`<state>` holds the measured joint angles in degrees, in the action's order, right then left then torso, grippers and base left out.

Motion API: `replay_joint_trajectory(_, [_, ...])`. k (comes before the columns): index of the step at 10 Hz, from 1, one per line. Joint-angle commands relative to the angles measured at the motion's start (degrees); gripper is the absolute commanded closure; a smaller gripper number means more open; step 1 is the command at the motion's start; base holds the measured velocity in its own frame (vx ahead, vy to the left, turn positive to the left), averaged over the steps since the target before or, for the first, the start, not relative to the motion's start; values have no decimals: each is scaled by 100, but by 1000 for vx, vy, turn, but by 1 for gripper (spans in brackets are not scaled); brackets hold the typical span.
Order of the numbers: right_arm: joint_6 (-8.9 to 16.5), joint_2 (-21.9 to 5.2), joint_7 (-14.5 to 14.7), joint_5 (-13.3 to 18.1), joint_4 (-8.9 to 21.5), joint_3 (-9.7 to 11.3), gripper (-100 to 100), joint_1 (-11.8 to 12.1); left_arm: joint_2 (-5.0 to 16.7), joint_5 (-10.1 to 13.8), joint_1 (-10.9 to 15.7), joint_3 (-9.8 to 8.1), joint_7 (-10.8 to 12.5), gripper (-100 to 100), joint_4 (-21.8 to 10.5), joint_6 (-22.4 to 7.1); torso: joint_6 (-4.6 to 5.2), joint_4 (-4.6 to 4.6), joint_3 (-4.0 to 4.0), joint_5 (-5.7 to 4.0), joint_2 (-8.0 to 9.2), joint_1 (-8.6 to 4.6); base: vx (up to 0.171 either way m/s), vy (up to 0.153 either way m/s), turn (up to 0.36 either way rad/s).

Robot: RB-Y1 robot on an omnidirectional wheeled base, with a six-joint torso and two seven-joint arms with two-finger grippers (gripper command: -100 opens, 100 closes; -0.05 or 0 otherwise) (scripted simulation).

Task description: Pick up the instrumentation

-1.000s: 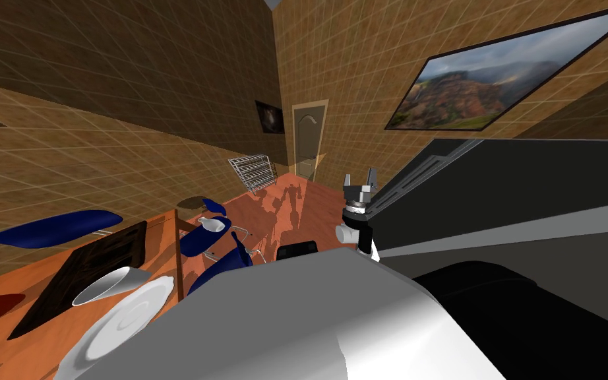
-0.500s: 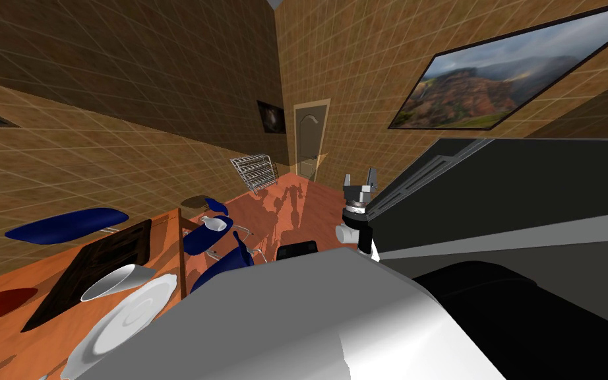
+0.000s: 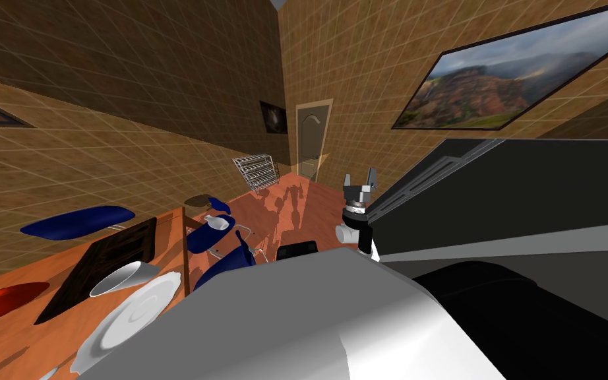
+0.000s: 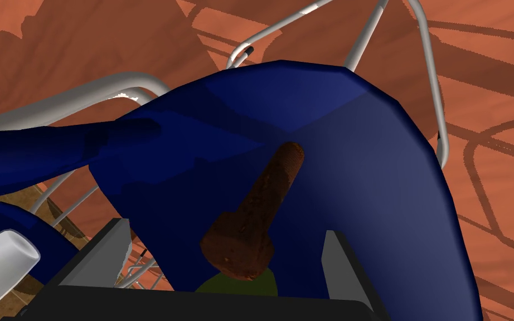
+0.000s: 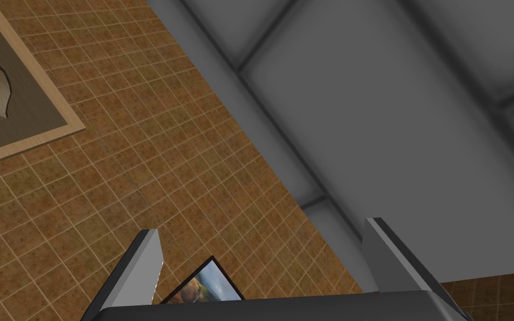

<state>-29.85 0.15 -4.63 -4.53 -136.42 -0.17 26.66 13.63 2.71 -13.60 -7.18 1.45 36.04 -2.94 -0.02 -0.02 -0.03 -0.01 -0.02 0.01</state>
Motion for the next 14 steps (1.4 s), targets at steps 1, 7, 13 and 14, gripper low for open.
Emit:
replay_joint_trajectory(1, [0, 0, 0, 0, 0, 0, 0, 0, -19, -39, 129, -15, -11, -100, -233, 125, 0, 0, 0, 0, 0, 0, 14, 20, 40])
replay_joint_trajectory(7, [0, 0, 0, 0, 0, 0, 0, 0, -9, -26, 124, -13, -7, 100, -236, 127, 0, 1, 4, -1, 6, -7, 1, 1, 1])
replay_joint_trajectory(13, [0, 0, 0, 0, 0, 1, 0, -1, 69, 117, -310, 76, 37, 100, 569, -283, 0, 2, 7, -5, 13, -18, -10, -17, -27])
replay_joint_trajectory(14, [0, 0, 0, 0, 0, 1, 0, -1, 86, 148, -398, 94, 47, 100, 732, -365, 0, 2, 7, -4, 12, -18, -9, -20, -33])
